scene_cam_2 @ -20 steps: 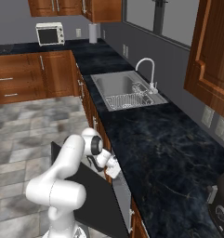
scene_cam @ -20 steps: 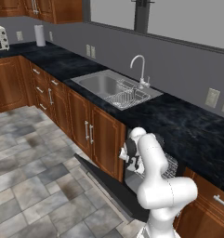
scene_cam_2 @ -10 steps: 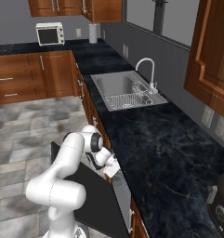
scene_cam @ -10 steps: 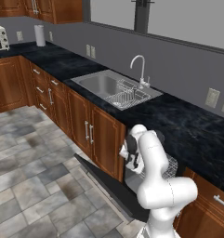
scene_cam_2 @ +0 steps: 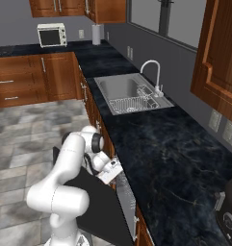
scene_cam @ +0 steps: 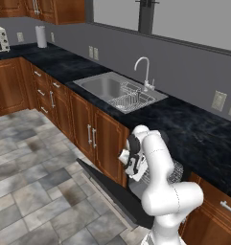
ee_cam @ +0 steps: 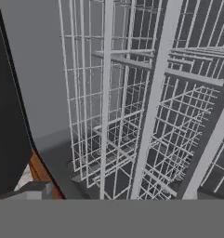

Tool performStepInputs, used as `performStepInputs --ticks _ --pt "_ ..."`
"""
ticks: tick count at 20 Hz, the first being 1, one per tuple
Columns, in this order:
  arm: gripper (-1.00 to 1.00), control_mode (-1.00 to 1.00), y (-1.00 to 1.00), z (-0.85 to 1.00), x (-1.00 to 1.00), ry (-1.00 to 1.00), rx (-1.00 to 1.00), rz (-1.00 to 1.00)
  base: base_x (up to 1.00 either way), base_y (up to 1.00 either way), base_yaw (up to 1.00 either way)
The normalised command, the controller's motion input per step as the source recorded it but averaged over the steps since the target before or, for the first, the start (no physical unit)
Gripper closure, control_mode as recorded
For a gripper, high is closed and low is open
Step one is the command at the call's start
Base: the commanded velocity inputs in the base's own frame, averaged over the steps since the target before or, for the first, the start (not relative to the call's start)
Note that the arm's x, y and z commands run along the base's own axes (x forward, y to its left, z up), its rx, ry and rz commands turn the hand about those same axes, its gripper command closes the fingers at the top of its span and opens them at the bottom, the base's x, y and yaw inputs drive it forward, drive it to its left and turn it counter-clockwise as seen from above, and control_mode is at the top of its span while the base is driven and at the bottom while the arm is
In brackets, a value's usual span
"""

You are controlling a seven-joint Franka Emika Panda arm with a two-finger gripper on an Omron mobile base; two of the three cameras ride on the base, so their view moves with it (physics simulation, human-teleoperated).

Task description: Open the dishwasher door and pull out the top rack.

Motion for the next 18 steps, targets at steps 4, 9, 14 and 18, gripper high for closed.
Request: performStepInputs --ticks 4,9,14,18 --pt "-1.00 -1.00 0.48 -0.24 -0.38 0.08 0.26 0.00 0.00 0.00 0.00" --pt "-1.00 -1.00 0.52 -0.24 -0.37 0.07 0.25 0.00 0.00 0.00 0.00" --pt "-1.00 -1.00 0.60 -0.29 -0.46 0.05 0.21 0.00 0.00 0.00 0.00" --pt "-1.00 -1.00 0.69 -0.31 -0.52 0.05 0.20 0.00 0.00 0.00 0.00"
